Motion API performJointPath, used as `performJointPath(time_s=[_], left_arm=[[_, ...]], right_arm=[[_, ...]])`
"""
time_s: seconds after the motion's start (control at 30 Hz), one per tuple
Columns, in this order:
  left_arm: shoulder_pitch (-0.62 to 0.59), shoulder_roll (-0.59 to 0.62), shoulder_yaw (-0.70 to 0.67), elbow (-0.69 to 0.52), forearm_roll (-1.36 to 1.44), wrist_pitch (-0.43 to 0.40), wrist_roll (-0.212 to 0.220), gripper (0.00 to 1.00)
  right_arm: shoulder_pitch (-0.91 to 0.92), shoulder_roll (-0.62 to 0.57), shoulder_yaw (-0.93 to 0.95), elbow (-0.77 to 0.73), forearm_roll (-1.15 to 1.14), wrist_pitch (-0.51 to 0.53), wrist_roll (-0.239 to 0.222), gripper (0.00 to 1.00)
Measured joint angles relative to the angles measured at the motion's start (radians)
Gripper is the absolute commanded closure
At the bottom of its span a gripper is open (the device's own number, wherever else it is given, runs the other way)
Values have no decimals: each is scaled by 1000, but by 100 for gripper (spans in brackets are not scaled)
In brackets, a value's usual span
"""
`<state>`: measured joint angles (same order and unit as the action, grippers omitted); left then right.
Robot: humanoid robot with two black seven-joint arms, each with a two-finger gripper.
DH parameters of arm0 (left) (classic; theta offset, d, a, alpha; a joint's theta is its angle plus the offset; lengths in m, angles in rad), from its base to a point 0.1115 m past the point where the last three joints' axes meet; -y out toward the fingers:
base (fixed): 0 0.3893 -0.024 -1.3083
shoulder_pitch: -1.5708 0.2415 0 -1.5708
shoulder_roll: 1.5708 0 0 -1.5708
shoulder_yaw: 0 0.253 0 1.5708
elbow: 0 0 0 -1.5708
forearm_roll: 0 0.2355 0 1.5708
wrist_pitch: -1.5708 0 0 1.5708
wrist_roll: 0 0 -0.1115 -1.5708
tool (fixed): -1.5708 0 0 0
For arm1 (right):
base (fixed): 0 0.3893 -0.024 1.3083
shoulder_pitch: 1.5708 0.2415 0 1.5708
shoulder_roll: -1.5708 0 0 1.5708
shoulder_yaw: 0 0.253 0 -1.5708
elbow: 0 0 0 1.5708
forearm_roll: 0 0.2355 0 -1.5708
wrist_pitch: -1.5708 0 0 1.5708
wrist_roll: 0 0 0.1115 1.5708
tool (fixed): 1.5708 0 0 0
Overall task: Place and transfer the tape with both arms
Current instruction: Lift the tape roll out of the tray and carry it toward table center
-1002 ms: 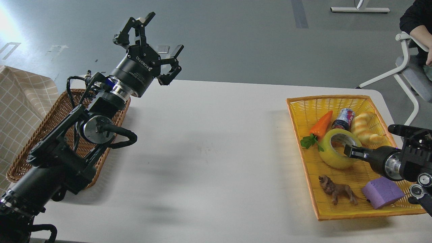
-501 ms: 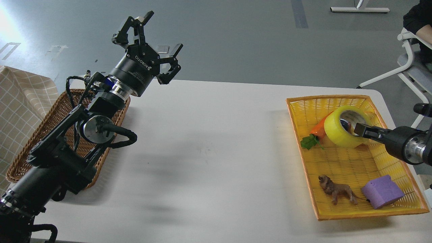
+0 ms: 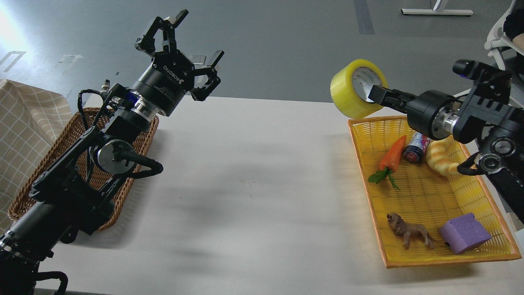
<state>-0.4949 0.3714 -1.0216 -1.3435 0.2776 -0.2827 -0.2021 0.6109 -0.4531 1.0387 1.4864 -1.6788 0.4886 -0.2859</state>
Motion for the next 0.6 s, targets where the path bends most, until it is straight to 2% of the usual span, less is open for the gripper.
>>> performJointPath(time_s=[0.27,0.33,0.43,0.6], left_arm=[[36,15,-23,-1,1,-6,-5,0],[41,29,-26,-2,6,-30,-9,0],[45,39,-36,-4,11,-65,-16,0],[52,41,-46,-4,12,-74,-20,0]], right_arm=[[69,161,-148,-73,-24,0,-1,94],[86,193,-206,-91,-46,0,-1,94],[101,227,-288,-102,-78,0,0,95],[142,270,-424,-113,-120,0,1,95]])
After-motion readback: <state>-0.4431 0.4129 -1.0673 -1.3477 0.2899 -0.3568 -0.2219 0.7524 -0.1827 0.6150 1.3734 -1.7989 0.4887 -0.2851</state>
